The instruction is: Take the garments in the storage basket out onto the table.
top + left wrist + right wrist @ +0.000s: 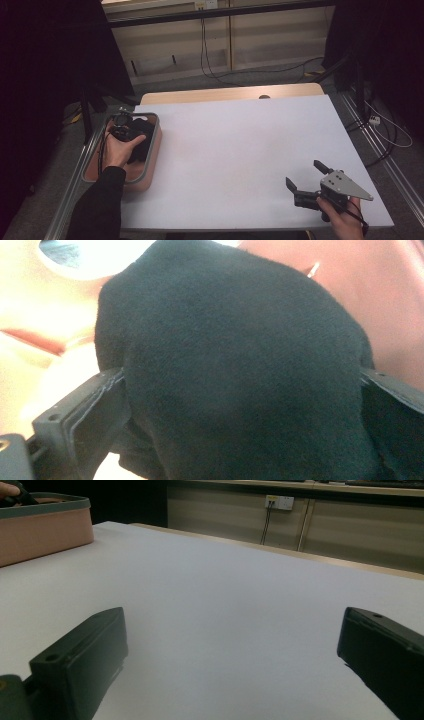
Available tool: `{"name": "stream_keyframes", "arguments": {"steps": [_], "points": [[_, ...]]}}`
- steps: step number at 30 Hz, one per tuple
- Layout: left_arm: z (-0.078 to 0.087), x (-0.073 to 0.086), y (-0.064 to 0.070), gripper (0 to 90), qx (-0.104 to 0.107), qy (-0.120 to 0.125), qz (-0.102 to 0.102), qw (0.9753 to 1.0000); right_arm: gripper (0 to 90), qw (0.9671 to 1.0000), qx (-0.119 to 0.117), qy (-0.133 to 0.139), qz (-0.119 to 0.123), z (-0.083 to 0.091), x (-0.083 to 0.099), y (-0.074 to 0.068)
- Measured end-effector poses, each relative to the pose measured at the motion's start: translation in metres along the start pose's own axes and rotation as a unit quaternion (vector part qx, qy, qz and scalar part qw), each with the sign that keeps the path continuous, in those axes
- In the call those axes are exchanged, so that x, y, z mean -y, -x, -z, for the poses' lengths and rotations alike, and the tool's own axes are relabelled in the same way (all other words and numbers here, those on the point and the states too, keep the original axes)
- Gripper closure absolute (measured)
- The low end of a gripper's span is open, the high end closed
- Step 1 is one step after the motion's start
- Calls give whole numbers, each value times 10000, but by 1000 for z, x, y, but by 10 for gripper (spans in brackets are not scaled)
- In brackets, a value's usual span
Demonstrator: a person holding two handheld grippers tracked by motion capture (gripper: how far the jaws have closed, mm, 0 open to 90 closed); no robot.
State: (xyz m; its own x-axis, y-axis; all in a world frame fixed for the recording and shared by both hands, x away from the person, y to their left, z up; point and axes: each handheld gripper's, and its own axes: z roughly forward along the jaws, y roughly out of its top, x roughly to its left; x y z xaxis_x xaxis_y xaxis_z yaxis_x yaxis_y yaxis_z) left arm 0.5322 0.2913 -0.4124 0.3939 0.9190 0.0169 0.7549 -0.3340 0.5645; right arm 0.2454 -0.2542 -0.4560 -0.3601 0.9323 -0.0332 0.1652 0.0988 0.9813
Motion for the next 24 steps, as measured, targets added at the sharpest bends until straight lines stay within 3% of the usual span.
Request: {"name": "stream_keyframes", "arguments": {"steps": [7, 9, 11, 13, 19, 24], "points": [[-8, -1, 2, 0, 147, -46, -81, 9998, 0, 10000, -10, -15, 13, 0, 0, -1], [-9, 0, 1, 0, 148, -61, -47, 9999, 0, 10000, -12, -16, 9, -1, 0, -1], [-12, 1, 0, 0, 161, -224, 3, 9996, 0, 10000, -13, -20, 11, -1, 0, -1], [-14, 4, -2, 4, 246, -186, 54, 9995, 0, 10000, -21, -18, 21, -1, 0, -1], [-12, 6, -5, 136, 526, -270, 153, 9981, 0, 10000, -41, 8, 19, 0, 0, -1], [-7, 8, -4, 375, 692, -262, 239, 9970, 0, 10000, -40, -15, 22, 0, 0, -2]]}}
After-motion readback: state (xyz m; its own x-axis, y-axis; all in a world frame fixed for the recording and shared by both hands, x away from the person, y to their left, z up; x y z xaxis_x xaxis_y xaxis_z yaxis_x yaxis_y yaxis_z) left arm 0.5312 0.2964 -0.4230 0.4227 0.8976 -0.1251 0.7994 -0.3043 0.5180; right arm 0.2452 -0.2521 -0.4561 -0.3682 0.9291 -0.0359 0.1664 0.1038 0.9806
